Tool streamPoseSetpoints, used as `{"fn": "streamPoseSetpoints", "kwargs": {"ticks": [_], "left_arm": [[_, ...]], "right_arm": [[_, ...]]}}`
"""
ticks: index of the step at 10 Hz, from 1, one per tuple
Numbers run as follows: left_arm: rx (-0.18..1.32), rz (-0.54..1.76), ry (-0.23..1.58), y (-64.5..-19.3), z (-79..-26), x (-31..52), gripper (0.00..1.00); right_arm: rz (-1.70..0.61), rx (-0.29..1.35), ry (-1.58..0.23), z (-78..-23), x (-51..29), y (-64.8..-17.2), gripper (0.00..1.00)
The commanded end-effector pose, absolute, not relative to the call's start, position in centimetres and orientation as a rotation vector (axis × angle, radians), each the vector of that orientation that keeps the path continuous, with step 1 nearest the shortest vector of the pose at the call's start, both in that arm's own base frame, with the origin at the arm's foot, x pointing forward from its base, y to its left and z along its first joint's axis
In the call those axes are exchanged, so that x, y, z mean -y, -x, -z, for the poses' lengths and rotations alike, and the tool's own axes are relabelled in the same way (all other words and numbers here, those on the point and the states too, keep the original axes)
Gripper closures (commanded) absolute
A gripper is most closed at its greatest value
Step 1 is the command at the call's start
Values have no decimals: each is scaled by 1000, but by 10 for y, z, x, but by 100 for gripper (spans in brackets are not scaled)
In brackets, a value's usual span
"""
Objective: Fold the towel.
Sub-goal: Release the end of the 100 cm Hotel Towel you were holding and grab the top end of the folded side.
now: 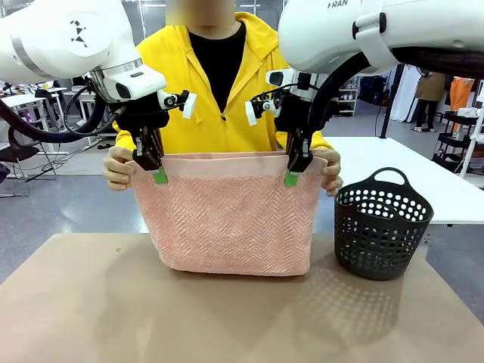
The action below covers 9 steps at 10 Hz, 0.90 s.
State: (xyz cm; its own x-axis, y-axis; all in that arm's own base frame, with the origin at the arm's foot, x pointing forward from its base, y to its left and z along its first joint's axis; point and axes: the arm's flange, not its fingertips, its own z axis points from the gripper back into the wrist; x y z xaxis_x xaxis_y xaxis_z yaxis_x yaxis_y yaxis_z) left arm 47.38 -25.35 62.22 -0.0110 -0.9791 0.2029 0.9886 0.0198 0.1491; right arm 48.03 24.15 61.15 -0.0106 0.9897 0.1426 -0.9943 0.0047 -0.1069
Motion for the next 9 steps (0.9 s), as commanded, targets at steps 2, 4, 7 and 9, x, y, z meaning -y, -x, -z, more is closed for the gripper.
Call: {"fn": "streamPoseSetpoints", "kwargs": {"ticks": [2,4,7,9], "left_arm": [[281,1556,42,-474,-622,253,100],[281,1556,42,-474,-622,253,100],[279,1557,42,-474,-622,253,97],[292,1539,11,-471,-625,254,63]], "right_arm": [[-1570,192,-20,-611,-240,-481,100],[-1570,192,-20,-611,-240,-481,100],[-1570,194,-30,-611,-242,-480,97],[-1559,217,-11,-611,-240,-477,62]]}}
